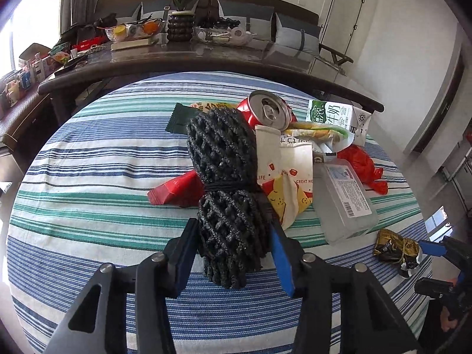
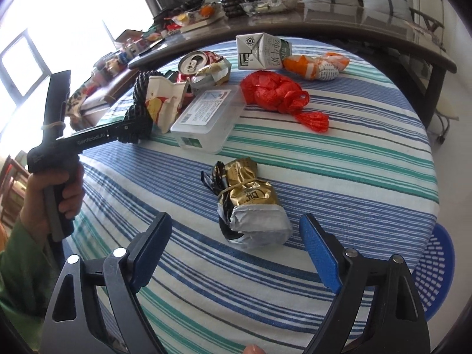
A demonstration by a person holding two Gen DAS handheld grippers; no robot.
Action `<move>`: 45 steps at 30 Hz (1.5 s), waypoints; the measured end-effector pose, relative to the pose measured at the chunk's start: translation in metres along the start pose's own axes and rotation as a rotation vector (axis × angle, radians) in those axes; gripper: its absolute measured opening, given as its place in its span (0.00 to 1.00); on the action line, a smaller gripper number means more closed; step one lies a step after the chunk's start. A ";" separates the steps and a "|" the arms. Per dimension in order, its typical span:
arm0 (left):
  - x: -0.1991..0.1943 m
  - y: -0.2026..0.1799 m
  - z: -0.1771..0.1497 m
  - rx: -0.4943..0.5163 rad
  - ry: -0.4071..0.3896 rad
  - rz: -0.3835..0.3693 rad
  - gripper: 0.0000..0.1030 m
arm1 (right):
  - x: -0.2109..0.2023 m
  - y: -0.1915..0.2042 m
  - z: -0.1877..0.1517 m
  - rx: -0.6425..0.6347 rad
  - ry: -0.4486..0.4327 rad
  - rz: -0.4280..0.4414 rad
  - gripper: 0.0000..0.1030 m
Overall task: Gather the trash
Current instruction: 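Close left tool on black mesh bundle while right tool grasps gold snack bag, then carry black mesh bundle and gold snack bag over the blue wastebasket with both tools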
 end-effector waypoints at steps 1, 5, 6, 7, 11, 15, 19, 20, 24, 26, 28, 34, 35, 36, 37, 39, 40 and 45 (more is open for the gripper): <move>-0.003 0.000 -0.002 0.005 0.008 -0.011 0.44 | 0.001 0.000 0.000 -0.005 0.002 -0.012 0.87; -0.025 -0.002 -0.021 0.011 0.100 -0.058 0.44 | 0.008 0.001 0.006 -0.040 0.023 -0.048 0.78; -0.031 -0.004 -0.028 0.016 0.140 -0.082 0.44 | 0.009 0.002 0.005 -0.040 0.034 -0.045 0.66; -0.036 -0.006 -0.035 0.029 0.168 -0.091 0.45 | 0.010 0.003 0.005 -0.035 0.049 -0.043 0.54; -0.048 -0.015 -0.063 0.096 0.223 -0.087 0.49 | 0.001 0.015 -0.002 -0.029 0.090 -0.009 0.51; -0.041 -0.018 -0.071 0.120 0.236 -0.074 0.59 | -0.006 0.022 -0.001 -0.011 0.094 -0.001 0.73; -0.040 -0.022 -0.060 0.097 0.232 -0.096 0.63 | -0.005 0.024 0.015 -0.031 0.094 -0.032 0.80; -0.039 -0.025 -0.058 0.107 0.229 -0.104 0.65 | -0.002 0.023 0.019 -0.033 0.103 -0.025 0.80; -0.029 -0.032 -0.049 0.167 0.221 -0.038 0.66 | 0.016 0.017 0.032 -0.032 0.168 -0.029 0.79; -0.024 -0.032 -0.047 0.174 0.241 -0.025 0.64 | 0.024 0.015 0.035 -0.035 0.203 -0.030 0.66; -0.023 -0.031 -0.046 0.183 0.242 -0.021 0.46 | 0.027 0.014 0.033 -0.039 0.226 -0.023 0.41; -0.032 -0.041 -0.049 0.155 0.224 -0.086 0.36 | 0.009 0.013 0.029 -0.023 0.174 -0.009 0.38; -0.034 -0.046 -0.049 0.151 0.222 -0.100 0.36 | 0.004 0.012 0.028 -0.016 0.158 -0.007 0.38; -0.035 -0.053 -0.049 0.154 0.221 -0.114 0.36 | -0.002 0.009 0.028 -0.006 0.139 -0.005 0.38; -0.036 -0.061 -0.050 0.161 0.221 -0.125 0.36 | -0.008 0.006 0.027 0.004 0.121 -0.003 0.38; -0.036 -0.076 -0.051 0.169 0.225 -0.142 0.36 | -0.018 -0.001 0.026 0.025 0.091 -0.005 0.38; -0.036 -0.084 -0.051 0.170 0.229 -0.156 0.36 | -0.023 -0.005 0.025 0.037 0.074 -0.005 0.38; -0.035 -0.141 -0.057 0.226 0.252 -0.225 0.36 | -0.050 -0.039 0.012 0.120 0.019 -0.041 0.38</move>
Point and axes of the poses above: each gripper's, at about its wrist camera, not at the fingertips, and x roughly the way its jaws point, y to its left, z to its top, the point moved 2 cm from there along x, roughly the way its jaws point, and after that the axes turned 14 degrees about -x, right-handed, at the moved point
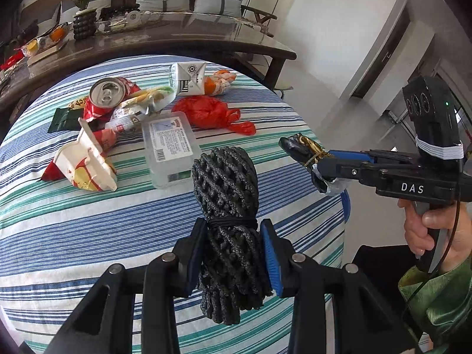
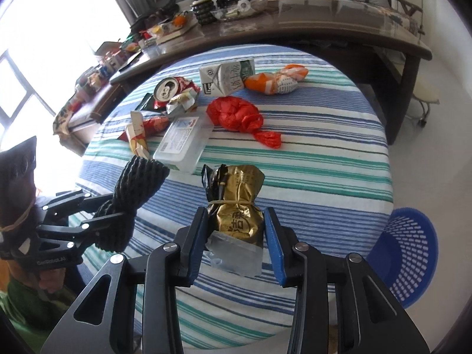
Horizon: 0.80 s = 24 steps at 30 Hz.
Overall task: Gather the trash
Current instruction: 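Carry black mesh bundle and gold snack bag over the blue wastebasket with both tools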
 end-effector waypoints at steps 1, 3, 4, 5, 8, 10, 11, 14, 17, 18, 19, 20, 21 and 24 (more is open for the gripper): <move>0.006 -0.014 0.003 0.017 0.008 -0.012 0.36 | -0.007 -0.011 -0.004 0.024 -0.012 -0.013 0.38; 0.019 -0.042 0.007 0.045 0.028 -0.041 0.36 | -0.024 -0.039 -0.013 0.073 -0.033 -0.050 0.38; 0.027 -0.058 0.010 0.059 0.039 -0.056 0.36 | -0.033 -0.055 -0.018 0.099 -0.042 -0.074 0.38; 0.035 -0.072 0.012 0.073 0.050 -0.070 0.36 | -0.041 -0.071 -0.024 0.127 -0.050 -0.098 0.38; 0.060 -0.124 0.016 0.130 0.077 -0.110 0.36 | -0.062 -0.120 -0.044 0.211 -0.060 -0.192 0.38; 0.080 -0.156 0.019 0.162 0.095 -0.132 0.36 | -0.071 -0.152 -0.057 0.261 -0.057 -0.255 0.38; 0.090 -0.170 0.021 0.171 0.104 -0.142 0.36 | -0.075 -0.168 -0.064 0.287 -0.053 -0.281 0.38; 0.127 -0.207 0.024 0.184 0.136 -0.167 0.36 | -0.079 -0.211 -0.087 0.361 -0.039 -0.341 0.38; 0.165 -0.234 0.021 0.194 0.178 -0.182 0.37 | -0.077 -0.242 -0.111 0.422 -0.027 -0.384 0.38; 0.177 -0.243 0.018 0.200 0.193 -0.182 0.37 | -0.076 -0.250 -0.118 0.439 -0.024 -0.391 0.38; 0.190 -0.248 0.017 0.202 0.208 -0.180 0.37 | -0.074 -0.257 -0.125 0.455 -0.019 -0.394 0.38; 0.203 -0.253 0.015 0.203 0.221 -0.179 0.37 | -0.073 -0.264 -0.132 0.473 -0.013 -0.394 0.38; 0.215 -0.257 0.014 0.203 0.236 -0.179 0.37 | -0.071 -0.271 -0.137 0.488 -0.008 -0.392 0.38; 0.246 -0.264 0.011 0.200 0.265 -0.173 0.37 | -0.070 -0.288 -0.147 0.521 0.000 -0.395 0.38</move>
Point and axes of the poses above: each gripper's, at about its wrist camera, not at the fingertips, and x roughly the way its jaws point, y to its left, z to its top, the point moved 2 cm from there along x, roughly the way its jaws point, and after that the axes turned 14 degrees about -x, right-handed, at the moved point
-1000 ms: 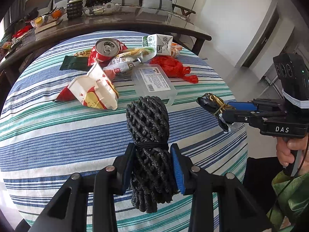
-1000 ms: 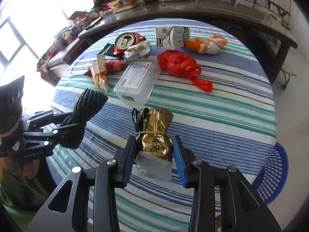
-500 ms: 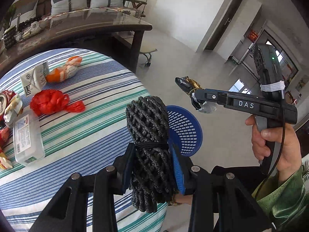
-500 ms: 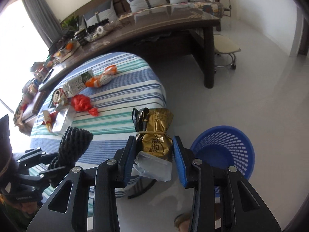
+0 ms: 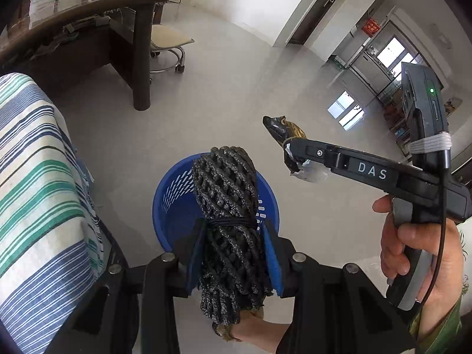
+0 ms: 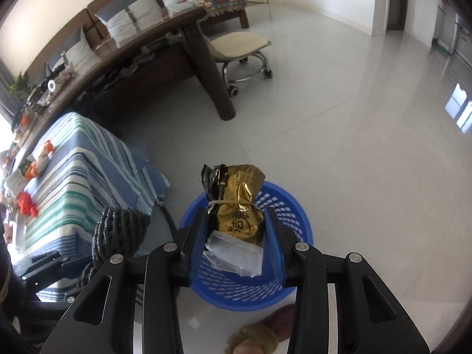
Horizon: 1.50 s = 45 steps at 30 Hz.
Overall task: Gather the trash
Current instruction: 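Carry black mesh bundle and gold snack bag over the blue wastebasket with both tools, then open both tools to drop the items into the blue wastebasket, then bring both open tools back over the table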
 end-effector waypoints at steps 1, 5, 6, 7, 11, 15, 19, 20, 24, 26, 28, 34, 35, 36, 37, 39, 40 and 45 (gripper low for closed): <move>0.009 0.000 0.002 0.002 0.005 0.001 0.37 | 0.002 -0.005 0.001 0.013 0.001 0.005 0.38; 0.030 0.000 0.006 0.013 -0.011 -0.002 0.44 | 0.008 -0.015 0.000 0.065 0.012 0.034 0.40; 0.034 0.000 0.007 0.010 -0.014 -0.003 0.51 | 0.010 -0.018 -0.001 0.077 0.018 0.044 0.43; 0.038 0.002 0.010 0.000 -0.014 0.004 0.57 | 0.012 -0.020 -0.002 0.088 0.020 0.052 0.49; 0.033 0.005 0.013 -0.038 -0.040 0.030 0.57 | 0.008 -0.030 0.001 0.108 -0.002 0.017 0.65; -0.007 0.002 0.006 -0.035 -0.121 0.001 0.57 | -0.019 -0.027 0.008 0.083 -0.092 -0.072 0.75; -0.069 -0.007 -0.013 -0.003 -0.212 -0.014 0.61 | -0.056 -0.008 0.017 0.031 -0.228 -0.151 0.95; -0.086 -0.008 -0.020 0.005 -0.235 -0.019 0.63 | -0.066 -0.001 0.018 0.019 -0.260 -0.169 0.96; -0.152 0.007 -0.055 0.017 -0.332 0.025 0.76 | -0.097 0.032 0.018 -0.021 -0.373 -0.189 0.97; -0.176 0.026 -0.072 -0.001 -0.359 0.081 0.76 | -0.108 0.055 0.017 -0.044 -0.424 -0.184 0.98; -0.197 0.049 -0.090 -0.029 -0.380 0.159 0.76 | -0.114 0.083 0.017 -0.082 -0.470 -0.172 0.98; -0.238 0.142 -0.132 -0.142 -0.429 0.400 0.76 | -0.114 0.179 -0.004 -0.266 -0.510 -0.060 0.98; -0.242 0.155 -0.138 -0.162 -0.433 0.422 0.76 | -0.112 0.195 -0.010 -0.301 -0.511 -0.039 0.98; -0.246 0.170 -0.142 -0.182 -0.432 0.441 0.76 | -0.111 0.211 -0.016 -0.339 -0.510 -0.022 0.99; -0.248 0.181 -0.146 -0.198 -0.431 0.454 0.76 | -0.108 0.228 -0.022 -0.379 -0.510 -0.007 0.99; -0.253 0.200 -0.153 -0.223 -0.430 0.472 0.76 | -0.103 0.259 -0.034 -0.457 -0.507 0.019 0.99; -0.254 0.207 -0.155 -0.234 -0.431 0.478 0.76 | -0.099 0.273 -0.038 -0.496 -0.506 0.030 0.99; -0.262 0.234 -0.165 -0.271 -0.450 0.495 0.76 | -0.076 0.330 -0.057 -0.645 -0.467 0.052 0.99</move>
Point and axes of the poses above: each gripper's, at about its wrist camera, not at the fingertips, and x roughly the way its jaws point, y to its left, z to its top, the point moved 2 cm from there along x, roughly the way its jaws point, and after that the axes turned 14 degrees about -x, right-handed, at the moved point
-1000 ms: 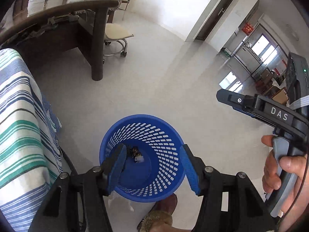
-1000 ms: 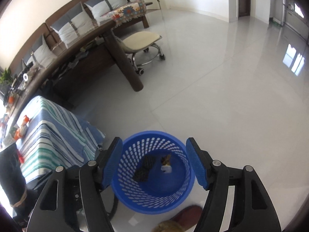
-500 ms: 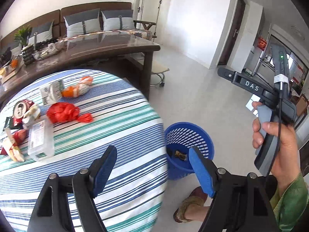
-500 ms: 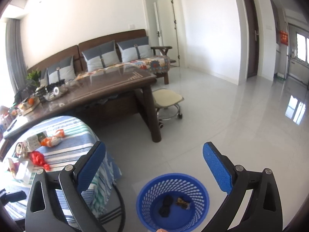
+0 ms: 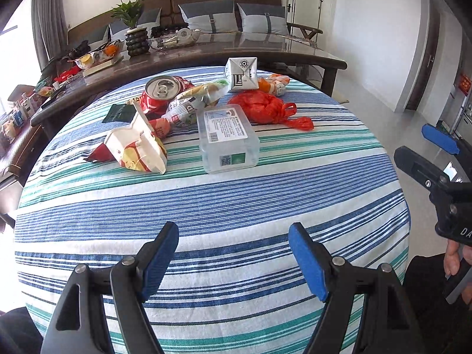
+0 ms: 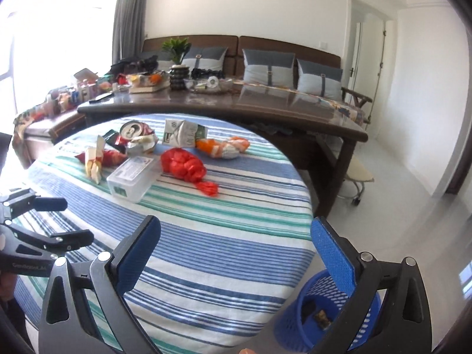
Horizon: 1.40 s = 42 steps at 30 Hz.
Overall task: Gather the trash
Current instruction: 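Bring both open tools back over the table, then grasp the white paper wrapper with the left tool and lift it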
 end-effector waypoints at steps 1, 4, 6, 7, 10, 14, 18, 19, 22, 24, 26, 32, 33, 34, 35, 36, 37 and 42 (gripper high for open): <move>0.000 0.004 0.000 -0.005 -0.002 0.006 0.76 | 0.006 0.005 0.000 -0.013 0.010 0.013 0.99; 0.004 0.014 0.002 -0.018 -0.007 0.025 0.76 | 0.022 0.015 -0.004 -0.025 0.046 0.042 0.99; 0.007 0.019 0.002 -0.028 -0.006 0.037 0.76 | 0.029 0.019 -0.006 -0.019 0.073 0.062 0.99; 0.009 0.021 0.003 -0.032 -0.003 0.043 0.76 | 0.033 0.020 -0.007 -0.014 0.087 0.073 0.99; 0.014 0.024 0.003 -0.039 0.007 0.058 0.76 | 0.041 0.021 -0.009 -0.001 0.112 0.098 0.99; 0.019 0.025 0.002 -0.033 0.017 0.073 0.76 | 0.047 0.027 -0.009 -0.006 0.129 0.124 0.99; 0.023 0.029 0.001 -0.050 0.030 0.060 0.76 | 0.052 0.034 -0.006 -0.012 0.145 0.149 0.99; 0.023 0.031 0.002 -0.055 0.030 0.058 0.76 | 0.053 0.036 -0.006 -0.013 0.148 0.155 0.99; 0.023 0.036 0.003 -0.060 0.026 0.061 0.76 | 0.058 0.043 -0.003 -0.024 0.162 0.168 0.99; 0.022 0.041 0.003 -0.066 0.024 0.065 0.76 | 0.062 0.047 -0.002 -0.030 0.173 0.178 0.99; 0.022 0.047 0.005 -0.076 0.022 0.069 0.76 | 0.065 0.050 -0.002 -0.034 0.187 0.188 0.99; 0.021 0.064 0.009 -0.111 0.016 0.089 0.76 | 0.072 0.059 -0.001 -0.056 0.211 0.211 0.99; 0.021 0.066 0.010 -0.116 0.015 0.091 0.76 | 0.072 0.061 -0.002 -0.060 0.213 0.213 0.99; 0.021 0.067 0.010 -0.121 0.015 0.087 0.76 | 0.072 0.062 -0.002 -0.063 0.215 0.215 0.99; 0.021 0.068 0.011 -0.128 0.015 0.081 0.76 | 0.072 0.064 -0.002 -0.067 0.218 0.217 0.99; 0.021 0.069 0.012 -0.139 0.017 0.072 0.76 | 0.072 0.065 -0.002 -0.073 0.218 0.217 0.99; 0.021 0.069 0.014 -0.149 0.018 0.059 0.76 | 0.072 0.066 -0.001 -0.077 0.218 0.216 0.99; 0.020 0.065 0.034 -0.192 -0.001 0.013 0.76 | 0.071 0.070 -0.003 -0.080 0.223 0.223 0.99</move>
Point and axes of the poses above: each gripper's, at about its wrist camera, not at the fingertips, and x roughly the way its jaws point, y to its left, z to its top, the point moved 2 cm from there along x, roughly the way its jaws point, and after that the axes turned 14 degrees about -x, right-handed, at the moved point
